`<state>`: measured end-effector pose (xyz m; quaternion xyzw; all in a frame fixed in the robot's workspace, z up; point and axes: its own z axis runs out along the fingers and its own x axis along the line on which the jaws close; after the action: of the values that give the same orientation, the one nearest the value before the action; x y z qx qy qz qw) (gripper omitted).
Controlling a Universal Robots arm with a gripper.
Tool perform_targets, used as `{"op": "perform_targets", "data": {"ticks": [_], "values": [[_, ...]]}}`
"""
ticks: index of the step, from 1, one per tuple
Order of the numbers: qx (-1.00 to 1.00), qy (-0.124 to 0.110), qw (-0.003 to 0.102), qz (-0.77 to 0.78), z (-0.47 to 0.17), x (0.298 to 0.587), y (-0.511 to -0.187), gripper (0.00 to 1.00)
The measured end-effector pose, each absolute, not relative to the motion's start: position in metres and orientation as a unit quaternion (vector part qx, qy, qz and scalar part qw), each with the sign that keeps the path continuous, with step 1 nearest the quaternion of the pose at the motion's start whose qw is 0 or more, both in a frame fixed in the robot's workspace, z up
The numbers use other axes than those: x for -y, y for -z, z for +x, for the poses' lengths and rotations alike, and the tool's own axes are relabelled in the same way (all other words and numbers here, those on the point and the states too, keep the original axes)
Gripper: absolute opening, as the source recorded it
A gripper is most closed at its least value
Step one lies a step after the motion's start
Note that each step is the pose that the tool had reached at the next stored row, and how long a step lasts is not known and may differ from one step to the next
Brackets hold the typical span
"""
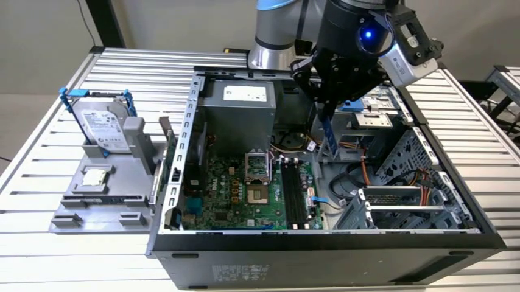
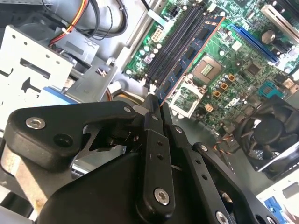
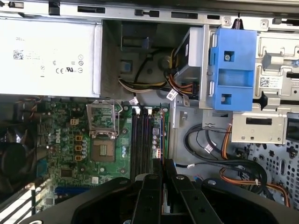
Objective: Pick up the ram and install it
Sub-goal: 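Insert the ram into the slot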
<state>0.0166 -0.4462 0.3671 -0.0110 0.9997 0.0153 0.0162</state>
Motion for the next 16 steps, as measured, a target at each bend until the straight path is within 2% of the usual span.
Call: {"op": "perform_targets", "data": {"ticks": [16], "values": [[-1.000, -0.015, 0.016, -0.007, 0.017, 0.446, -0.352, 0.00]]}}
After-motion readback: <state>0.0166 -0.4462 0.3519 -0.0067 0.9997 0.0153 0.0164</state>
